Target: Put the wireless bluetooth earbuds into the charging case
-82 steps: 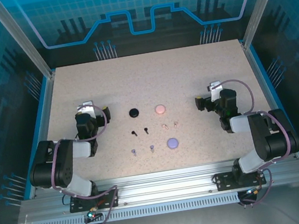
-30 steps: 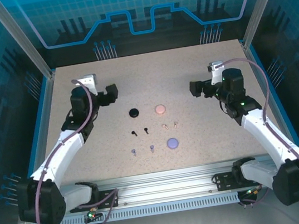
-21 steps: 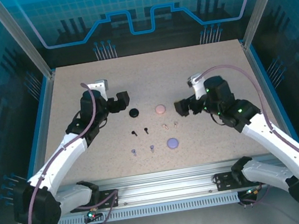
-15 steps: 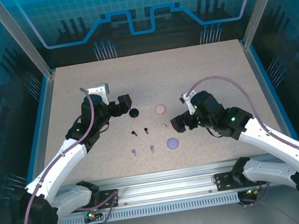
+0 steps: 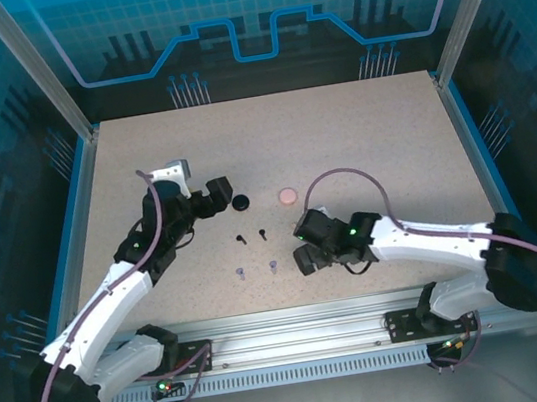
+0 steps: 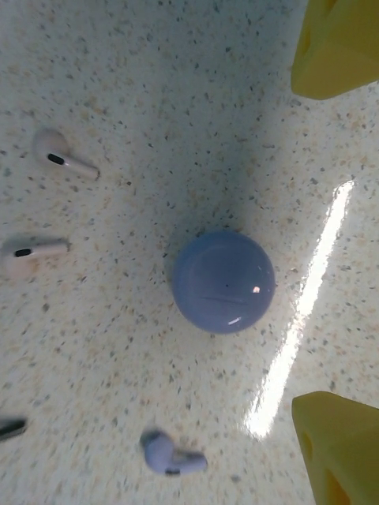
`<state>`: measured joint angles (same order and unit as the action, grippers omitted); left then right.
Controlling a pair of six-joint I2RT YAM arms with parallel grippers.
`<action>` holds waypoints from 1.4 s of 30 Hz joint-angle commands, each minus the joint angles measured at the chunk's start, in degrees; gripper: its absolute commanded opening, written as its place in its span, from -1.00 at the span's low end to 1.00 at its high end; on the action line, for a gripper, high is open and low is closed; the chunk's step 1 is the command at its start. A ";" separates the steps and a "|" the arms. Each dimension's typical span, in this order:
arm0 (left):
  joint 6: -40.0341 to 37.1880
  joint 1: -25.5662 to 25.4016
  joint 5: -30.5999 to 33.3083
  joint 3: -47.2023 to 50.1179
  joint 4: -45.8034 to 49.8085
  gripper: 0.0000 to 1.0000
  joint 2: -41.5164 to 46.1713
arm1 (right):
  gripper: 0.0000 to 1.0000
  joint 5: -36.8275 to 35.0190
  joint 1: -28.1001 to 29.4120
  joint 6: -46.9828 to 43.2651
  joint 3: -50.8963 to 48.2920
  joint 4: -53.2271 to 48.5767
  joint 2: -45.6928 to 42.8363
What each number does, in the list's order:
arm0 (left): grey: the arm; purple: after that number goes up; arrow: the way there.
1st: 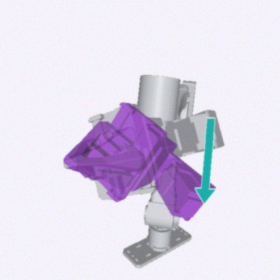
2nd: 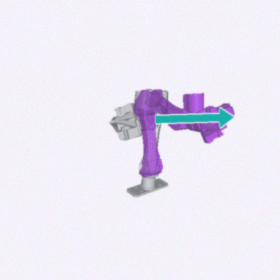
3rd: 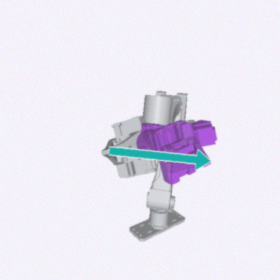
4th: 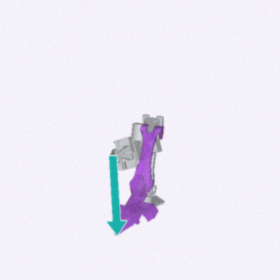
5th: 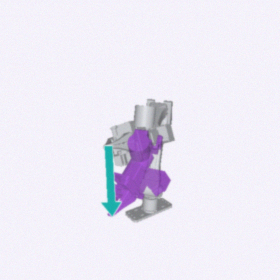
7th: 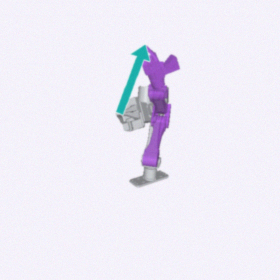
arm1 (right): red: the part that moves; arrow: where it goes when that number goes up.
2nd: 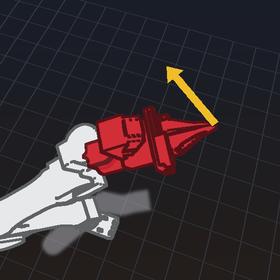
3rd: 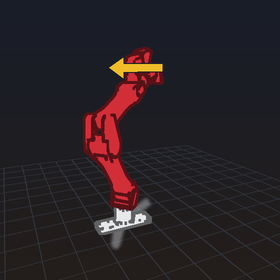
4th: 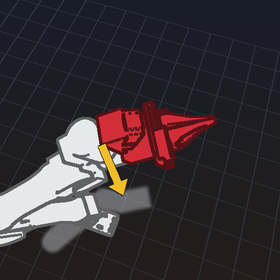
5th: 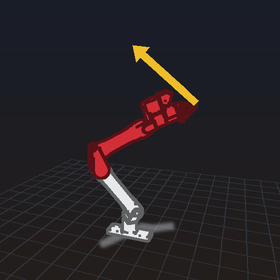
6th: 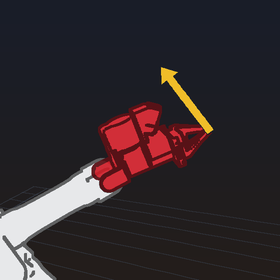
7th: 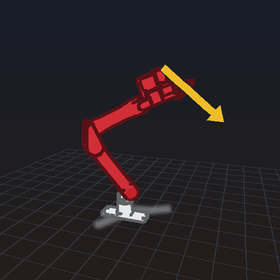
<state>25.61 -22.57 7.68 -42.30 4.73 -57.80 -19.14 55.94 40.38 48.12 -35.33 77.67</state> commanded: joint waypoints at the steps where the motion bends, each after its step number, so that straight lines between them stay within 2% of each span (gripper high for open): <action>1: 0.21 -0.47 0.27 0.72 0.86 0.98 1.46 | 0.96 0.62 0.17 0.80 3.20 1.59 4.66; 8: 0.96 -0.50 -0.20 -0.60 1.76 0.97 1.11 | 0.99 3.56 -0.57 0.62 6.03 6.30 12.42; 19: 1.11 -0.67 0.40 0.02 1.92 0.98 1.81 | 0.99 5.53 -0.40 2.83 3.55 10.13 14.71; 27: 1.63 -0.79 0.32 0.23 1.74 0.97 2.32 | 0.99 6.45 1.20 5.03 0.14 12.39 13.15; 36: 1.29 -0.95 0.23 0.06 1.86 0.97 2.83 | 0.95 6.39 6.32 7.07 0.33 12.57 9.77; 42: 1.45 -1.07 0.07 0.35 1.77 0.97 3.11 | 0.95 3.29 7.79 6.58 1.66 7.63 4.92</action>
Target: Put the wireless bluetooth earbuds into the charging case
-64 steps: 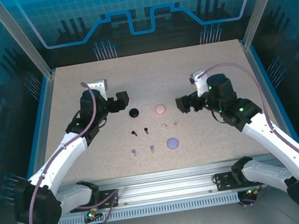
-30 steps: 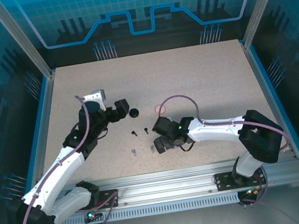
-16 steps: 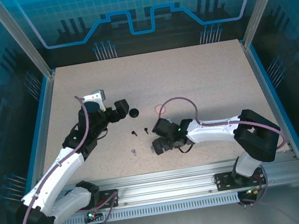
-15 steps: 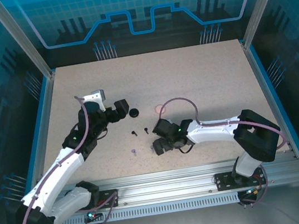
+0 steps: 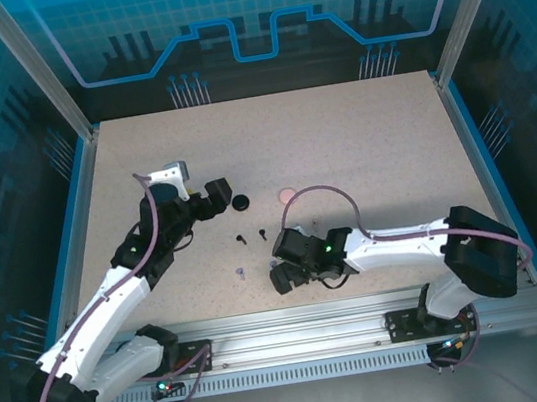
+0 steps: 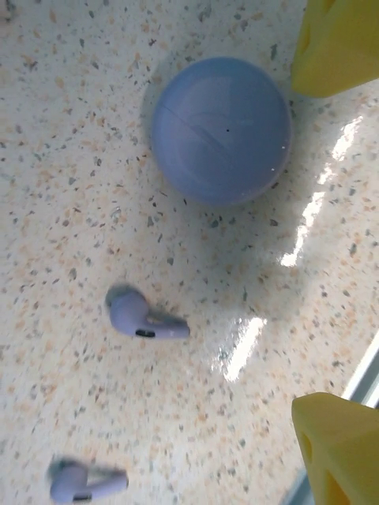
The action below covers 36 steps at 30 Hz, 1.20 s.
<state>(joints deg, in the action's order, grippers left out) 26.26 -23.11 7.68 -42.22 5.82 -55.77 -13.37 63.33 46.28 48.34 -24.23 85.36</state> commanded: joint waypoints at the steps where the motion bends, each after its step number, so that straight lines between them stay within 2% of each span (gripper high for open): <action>1: 0.77 -0.61 -0.03 0.31 0.73 0.97 1.23 | 0.95 -3.59 0.42 0.40 1.71 -4.66 -3.74; 4: 0.41 -0.70 -0.04 0.32 0.92 0.97 1.55 | 1.00 -6.12 -0.15 -3.03 3.36 -7.82 -5.76; 9: 0.46 -0.70 -0.53 0.36 1.25 0.97 2.04 | 1.00 -7.54 -2.38 -17.05 4.99 -9.16 -7.00; 13: 0.68 -0.75 -0.99 0.24 1.48 0.97 2.23 | 0.99 2.10 -8.06 -30.27 5.49 -8.99 -6.96; 15: 0.71 -0.77 -1.08 0.23 1.56 0.97 2.33 | 0.90 7.36 -10.69 -34.16 6.18 -9.65 -6.29; 17: 0.82 -0.77 -1.26 0.20 1.49 0.97 2.51 | 0.82 9.11 -12.06 -37.08 7.34 -10.78 -4.89; 24: 0.57 -0.76 -1.44 -0.09 1.68 0.97 2.51 | 0.57 9.29 -11.88 -40.74 13.05 -14.72 4.48; 29: 0.21 -0.84 -1.42 -0.63 2.26 0.97 2.57 | 0.54 5.61 -10.95 -41.41 15.51 -16.68 10.73; 36: 0.02 -0.88 -1.90 -1.15 2.17 0.97 2.51 | 0.53 4.13 -9.91 -41.85 16.35 -16.73 14.83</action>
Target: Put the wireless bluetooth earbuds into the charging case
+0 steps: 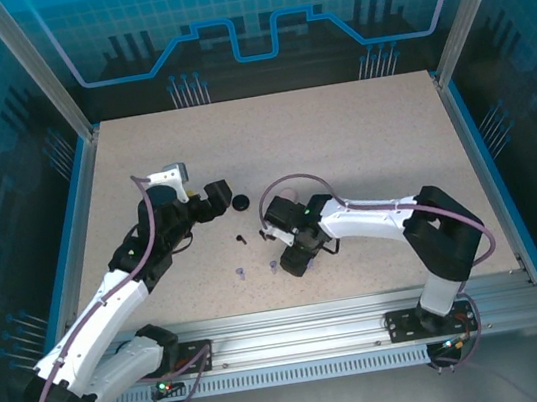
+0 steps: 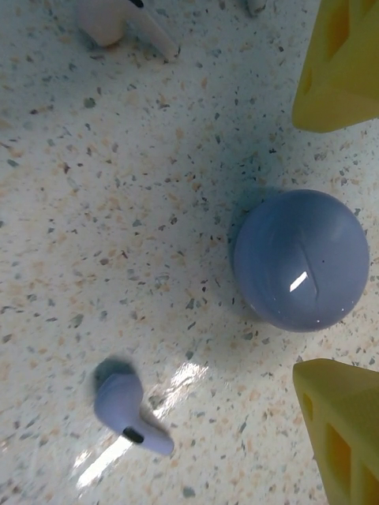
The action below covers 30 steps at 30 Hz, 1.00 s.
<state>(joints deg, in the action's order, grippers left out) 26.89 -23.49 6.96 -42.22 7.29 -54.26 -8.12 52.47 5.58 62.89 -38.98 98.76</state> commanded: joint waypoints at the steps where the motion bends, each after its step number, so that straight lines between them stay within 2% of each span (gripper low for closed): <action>1: -0.63 -0.48 -1.33 -1.26 0.67 0.97 1.00 | 0.53 -1.08 1.22 -1.17 1.71 -1.91 1.82; 9: -0.79 -0.47 -1.59 -1.66 0.53 0.97 0.91 | 0.49 -1.83 1.99 0.29 1.18 -0.86 4.48; 19: -0.52 -0.40 -2.12 -2.07 0.12 0.97 0.73 | 0.09 -3.57 2.11 6.30 1.12 -0.84 6.05; 24: 0.00 -0.46 -2.35 -2.08 -0.09 0.97 0.47 | -0.11 -5.93 2.38 15.49 0.11 -1.71 4.76; 30: 0.69 -0.50 -2.81 -1.99 -0.85 0.97 -0.03 | -0.12 -9.99 2.85 34.50 -2.16 -3.96 2.73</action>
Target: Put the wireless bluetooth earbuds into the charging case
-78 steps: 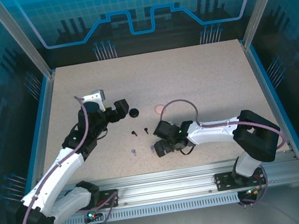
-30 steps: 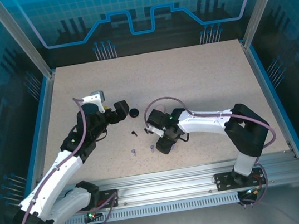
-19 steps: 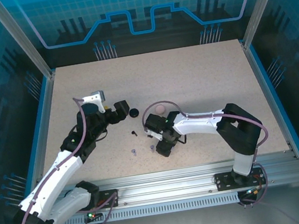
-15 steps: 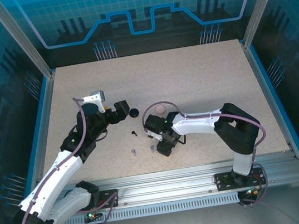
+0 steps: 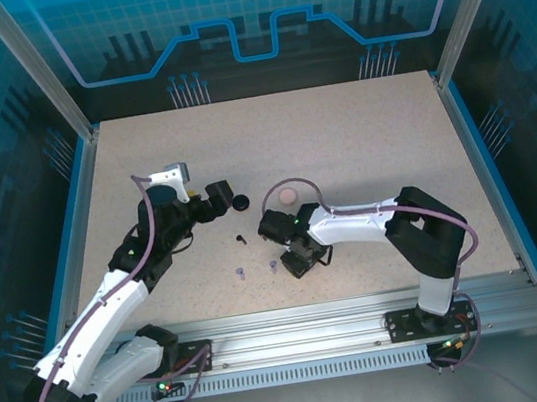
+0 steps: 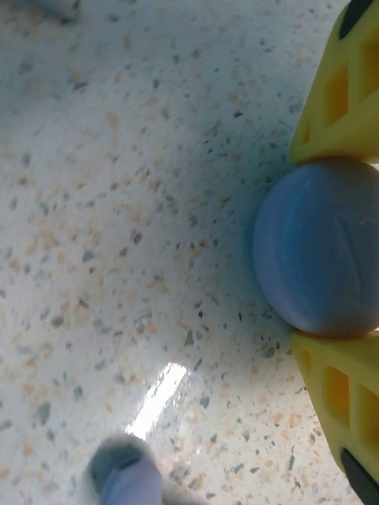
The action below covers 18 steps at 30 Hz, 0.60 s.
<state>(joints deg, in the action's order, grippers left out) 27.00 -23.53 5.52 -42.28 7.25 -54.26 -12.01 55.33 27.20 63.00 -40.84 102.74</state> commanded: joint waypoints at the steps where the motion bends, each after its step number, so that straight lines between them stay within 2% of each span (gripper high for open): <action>1: 0.76 -0.46 -1.52 -1.83 -0.96 0.97 -0.13 | -0.11 -6.31 0.12 16.13 -3.30 -1.11 -2.04; 6: 1.46 -0.59 -2.18 -1.65 -1.75 0.97 -0.84 | -0.10 -8.06 0.87 28.48 -7.94 2.12 -4.90; 9: 1.56 -0.87 -2.22 -1.75 -2.05 0.97 -1.44 | -0.10 -9.28 1.43 32.31 -8.64 2.82 -4.83; 13: 1.65 -1.17 -2.33 -2.07 -2.07 0.97 -2.07 | 0.03 -9.72 1.79 33.18 -6.80 1.58 -2.61; 18: 0.97 -1.16 -2.18 -2.54 -1.42 0.97 -2.08 | 0.37 -9.16 2.10 29.98 -5.43 1.25 -1.14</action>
<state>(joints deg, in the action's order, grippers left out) 27.33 -24.18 4.38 -42.50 7.05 -56.45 -19.51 56.86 57.17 57.17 -38.70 99.29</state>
